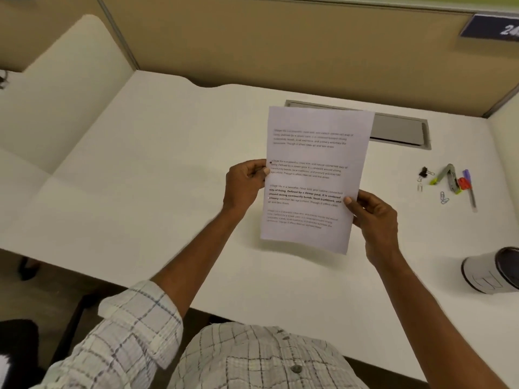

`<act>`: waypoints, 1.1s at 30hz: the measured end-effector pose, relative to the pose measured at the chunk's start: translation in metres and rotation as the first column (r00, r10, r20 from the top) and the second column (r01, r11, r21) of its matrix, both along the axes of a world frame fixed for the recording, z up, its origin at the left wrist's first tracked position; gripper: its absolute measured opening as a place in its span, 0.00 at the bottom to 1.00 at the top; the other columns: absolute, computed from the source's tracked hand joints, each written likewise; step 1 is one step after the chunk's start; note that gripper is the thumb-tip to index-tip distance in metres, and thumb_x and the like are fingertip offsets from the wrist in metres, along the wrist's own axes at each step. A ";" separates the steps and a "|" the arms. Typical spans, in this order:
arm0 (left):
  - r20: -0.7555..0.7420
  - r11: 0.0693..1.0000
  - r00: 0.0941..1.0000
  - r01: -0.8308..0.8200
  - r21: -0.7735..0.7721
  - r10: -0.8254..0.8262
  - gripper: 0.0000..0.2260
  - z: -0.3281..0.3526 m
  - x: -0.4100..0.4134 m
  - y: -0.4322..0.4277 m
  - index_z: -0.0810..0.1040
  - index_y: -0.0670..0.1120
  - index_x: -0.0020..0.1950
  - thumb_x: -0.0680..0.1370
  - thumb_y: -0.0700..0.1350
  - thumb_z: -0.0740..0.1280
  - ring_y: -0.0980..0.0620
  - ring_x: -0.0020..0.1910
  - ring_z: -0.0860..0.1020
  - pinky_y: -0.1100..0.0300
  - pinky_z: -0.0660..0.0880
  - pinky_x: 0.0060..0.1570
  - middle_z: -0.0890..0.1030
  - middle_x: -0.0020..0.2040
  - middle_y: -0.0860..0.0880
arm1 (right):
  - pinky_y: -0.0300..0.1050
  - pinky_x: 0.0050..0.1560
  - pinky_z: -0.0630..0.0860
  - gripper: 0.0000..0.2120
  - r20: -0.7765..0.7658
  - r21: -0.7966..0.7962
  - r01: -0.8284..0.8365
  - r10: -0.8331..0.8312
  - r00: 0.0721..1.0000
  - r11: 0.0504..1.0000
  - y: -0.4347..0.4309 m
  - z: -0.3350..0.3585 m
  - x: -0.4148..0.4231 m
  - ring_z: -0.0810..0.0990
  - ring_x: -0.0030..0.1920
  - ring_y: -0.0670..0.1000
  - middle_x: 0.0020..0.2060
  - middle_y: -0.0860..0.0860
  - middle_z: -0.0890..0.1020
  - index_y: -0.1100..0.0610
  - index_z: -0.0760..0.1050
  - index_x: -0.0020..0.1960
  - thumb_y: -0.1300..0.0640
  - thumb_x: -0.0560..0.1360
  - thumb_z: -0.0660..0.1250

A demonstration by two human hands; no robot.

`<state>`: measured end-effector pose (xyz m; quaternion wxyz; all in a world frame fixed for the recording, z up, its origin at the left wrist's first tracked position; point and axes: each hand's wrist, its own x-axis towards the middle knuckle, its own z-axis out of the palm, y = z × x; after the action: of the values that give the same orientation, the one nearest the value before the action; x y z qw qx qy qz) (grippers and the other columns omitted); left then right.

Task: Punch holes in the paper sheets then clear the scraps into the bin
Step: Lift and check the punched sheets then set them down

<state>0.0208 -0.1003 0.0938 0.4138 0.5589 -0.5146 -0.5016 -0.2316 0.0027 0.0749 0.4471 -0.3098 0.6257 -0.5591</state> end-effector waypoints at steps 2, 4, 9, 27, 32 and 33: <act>0.025 0.999 1.000 -0.004 0.041 0.003 0.12 -0.003 0.016 -0.005 0.82 0.38 0.64 0.82 0.37 0.68 0.46 0.55 0.86 0.53 0.84 0.55 0.86 0.58 0.42 | 0.51 0.52 0.84 0.12 0.015 0.039 -0.028 0.027 1.000 0.999 -0.006 -0.004 0.013 0.87 0.53 0.53 0.52 0.51 0.87 0.55 0.83 0.59 0.57 0.76 0.74; 0.056 0.997 0.998 -0.004 0.079 0.000 0.12 -0.008 0.036 -0.011 0.82 0.37 0.64 0.81 0.37 0.69 0.45 0.56 0.86 0.51 0.83 0.57 0.86 0.58 0.41 | 0.51 0.52 0.84 0.13 0.056 0.070 -0.046 0.042 0.998 0.997 -0.012 -0.008 0.030 0.86 0.53 0.55 0.52 0.53 0.87 0.57 0.82 0.60 0.59 0.76 0.74; 0.099 0.986 0.995 -0.005 0.165 -0.011 0.12 -0.026 0.095 -0.035 0.82 0.37 0.64 0.81 0.36 0.69 0.46 0.52 0.85 0.59 0.84 0.52 0.86 0.58 0.40 | 0.57 0.54 0.83 0.13 0.090 0.154 -0.085 0.072 0.993 0.984 -0.034 -0.020 0.086 0.85 0.54 0.61 0.52 0.57 0.87 0.61 0.81 0.59 0.63 0.76 0.73; 0.155 0.920 0.985 0.013 0.393 -0.080 0.13 -0.093 0.295 -0.112 0.82 0.37 0.62 0.78 0.34 0.72 0.45 0.51 0.86 0.53 0.83 0.57 0.86 0.57 0.39 | 0.55 0.53 0.84 0.10 -0.068 0.422 0.005 0.026 0.997 0.907 -0.091 -0.083 0.300 0.87 0.48 0.55 0.44 0.52 0.87 0.57 0.82 0.53 0.60 0.73 0.76; 0.264 0.943 0.959 0.009 0.334 -0.103 0.13 -0.107 0.306 -0.117 0.83 0.38 0.62 0.77 0.35 0.73 0.43 0.50 0.87 0.48 0.83 0.57 0.87 0.55 0.39 | 0.38 0.46 0.80 0.07 -0.256 0.415 0.035 0.079 0.963 0.909 -0.095 -0.088 0.320 0.84 0.41 0.44 0.39 0.44 0.84 0.52 0.81 0.49 0.59 0.72 0.77; 0.284 0.948 0.954 0.006 0.318 -0.101 0.13 -0.108 0.307 -0.117 0.83 0.38 0.62 0.77 0.35 0.73 0.43 0.50 0.87 0.47 0.83 0.57 0.86 0.55 0.39 | 0.37 0.46 0.79 0.08 -0.279 0.418 0.045 0.081 0.957 0.907 -0.096 -0.090 0.323 0.83 0.40 0.43 0.39 0.44 0.84 0.54 0.82 0.50 0.59 0.72 0.77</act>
<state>0.3281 -0.2169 -0.0145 0.2240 0.6718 -0.4998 -0.4986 0.0909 -0.0930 -0.0148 0.4119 -0.2907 0.7869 -0.3558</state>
